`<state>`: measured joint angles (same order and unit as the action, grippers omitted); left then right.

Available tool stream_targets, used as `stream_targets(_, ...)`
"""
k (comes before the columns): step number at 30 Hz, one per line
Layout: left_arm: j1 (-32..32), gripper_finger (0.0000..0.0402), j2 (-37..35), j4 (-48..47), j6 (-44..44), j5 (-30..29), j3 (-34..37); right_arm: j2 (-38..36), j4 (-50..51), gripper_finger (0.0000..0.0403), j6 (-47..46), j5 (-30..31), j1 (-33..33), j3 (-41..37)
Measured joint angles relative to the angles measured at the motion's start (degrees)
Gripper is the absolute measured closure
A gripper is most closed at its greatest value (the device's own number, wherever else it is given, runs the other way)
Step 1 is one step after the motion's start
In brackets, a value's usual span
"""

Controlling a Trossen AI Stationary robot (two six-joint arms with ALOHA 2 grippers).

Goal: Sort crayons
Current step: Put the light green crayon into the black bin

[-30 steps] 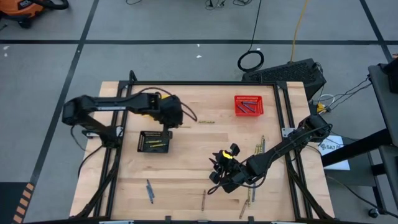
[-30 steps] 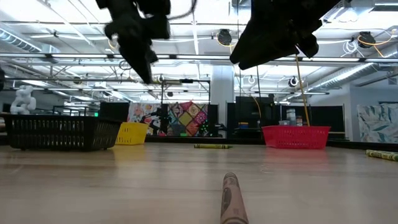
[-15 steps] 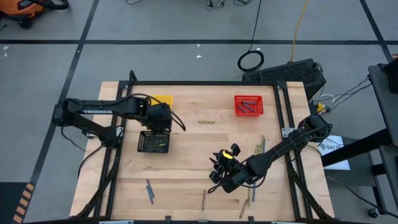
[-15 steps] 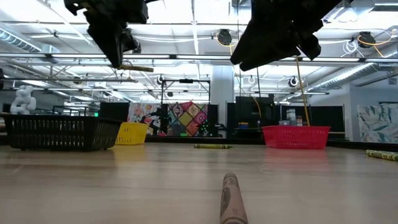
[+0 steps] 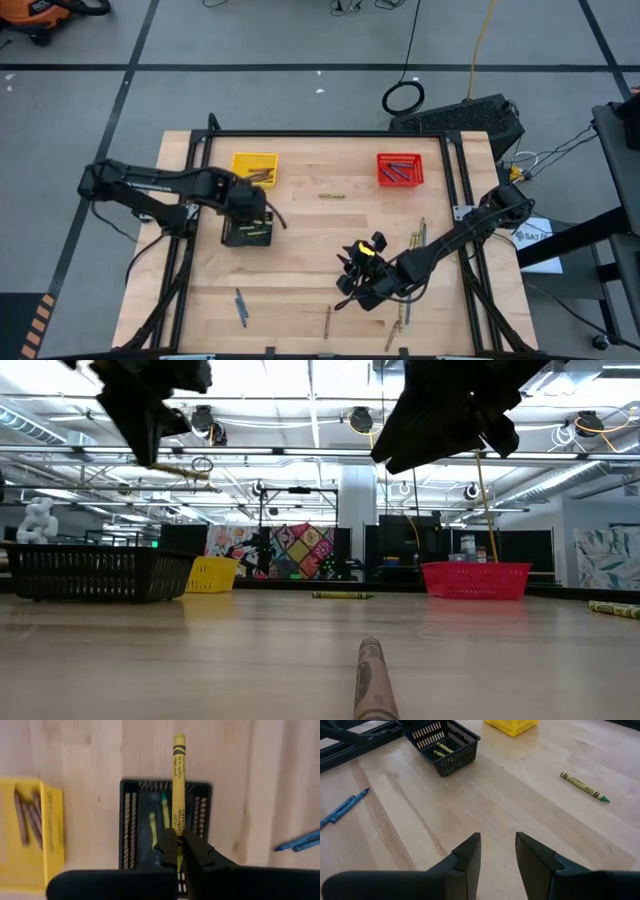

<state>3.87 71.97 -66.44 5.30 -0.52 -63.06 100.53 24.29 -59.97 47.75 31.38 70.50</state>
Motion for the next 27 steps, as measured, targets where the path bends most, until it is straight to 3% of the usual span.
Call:
stream_targets(4, 2.4, 0.04, -3.4, 0.6, 4.6, -2.9, 6.7, 0.0, 0.0, 0.0293, -0.9, 0.0, 0.8, 0.0)
stream_targets(12, 3.4, 0.04, -10.1, 7.3, 11.0, -3.3, 18.4, 0.0, -0.5, 0.0293, -2.1, 0.0, 1.7, 0.0)
stream_targets(27, 3.4, 0.0399, -10.9, 19.3, 12.4, -2.8, 27.1, 0.0, -0.5, 0.0293, -3.5, 0.1, 1.7, 0.0)
